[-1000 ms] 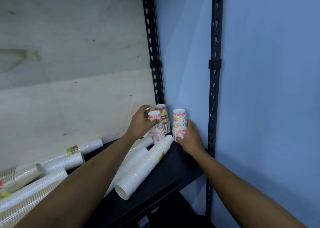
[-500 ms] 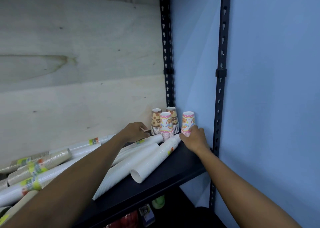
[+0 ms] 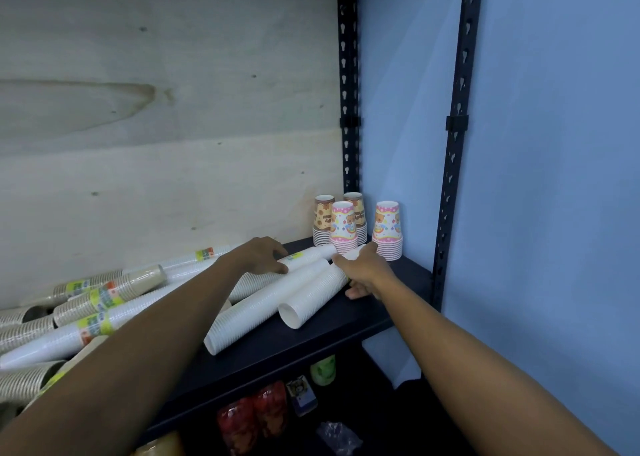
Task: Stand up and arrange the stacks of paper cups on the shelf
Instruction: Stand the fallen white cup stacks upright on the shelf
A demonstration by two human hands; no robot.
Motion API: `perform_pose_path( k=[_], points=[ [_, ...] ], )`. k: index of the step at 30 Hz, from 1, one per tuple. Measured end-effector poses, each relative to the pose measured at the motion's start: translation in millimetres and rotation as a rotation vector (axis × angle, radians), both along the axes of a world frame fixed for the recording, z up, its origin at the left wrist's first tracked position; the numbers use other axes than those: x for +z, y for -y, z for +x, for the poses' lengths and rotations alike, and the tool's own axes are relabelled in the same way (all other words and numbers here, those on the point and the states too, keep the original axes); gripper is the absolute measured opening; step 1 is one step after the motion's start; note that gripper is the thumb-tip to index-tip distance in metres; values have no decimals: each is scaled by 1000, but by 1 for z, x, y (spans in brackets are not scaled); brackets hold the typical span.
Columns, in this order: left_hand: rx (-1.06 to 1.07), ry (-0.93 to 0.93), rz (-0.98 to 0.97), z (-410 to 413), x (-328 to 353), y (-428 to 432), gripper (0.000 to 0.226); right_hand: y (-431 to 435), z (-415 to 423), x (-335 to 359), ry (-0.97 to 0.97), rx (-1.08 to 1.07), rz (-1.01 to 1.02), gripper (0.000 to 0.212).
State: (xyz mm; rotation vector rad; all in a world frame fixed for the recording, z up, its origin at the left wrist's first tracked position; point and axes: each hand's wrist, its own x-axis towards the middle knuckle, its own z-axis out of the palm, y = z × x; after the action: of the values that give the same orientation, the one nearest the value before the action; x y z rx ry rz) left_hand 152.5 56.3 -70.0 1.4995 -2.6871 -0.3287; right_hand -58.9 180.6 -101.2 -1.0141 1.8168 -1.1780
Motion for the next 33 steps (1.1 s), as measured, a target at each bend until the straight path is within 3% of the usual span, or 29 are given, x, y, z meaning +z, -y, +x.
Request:
perform_pose_path(
  k=[14,20,25,29,33],
  points=[
    [80,-228,32,7,-3,9,58,2,-6,7,204,13,8,96],
    [124,-349,-9,11,10,5,56,-8,-9,23,114,-5,-131,63],
    [193,-500,-76,20,18,2,70,-14,-7,50,20,-11,-276,58],
    [220,-671,-141,24,28,0,66,-5,-5,80,-43,-42,-387,57],
    [255,-837,-179,26,41,6,69,13,-3,106,-93,-30,-470,38]
  ],
)
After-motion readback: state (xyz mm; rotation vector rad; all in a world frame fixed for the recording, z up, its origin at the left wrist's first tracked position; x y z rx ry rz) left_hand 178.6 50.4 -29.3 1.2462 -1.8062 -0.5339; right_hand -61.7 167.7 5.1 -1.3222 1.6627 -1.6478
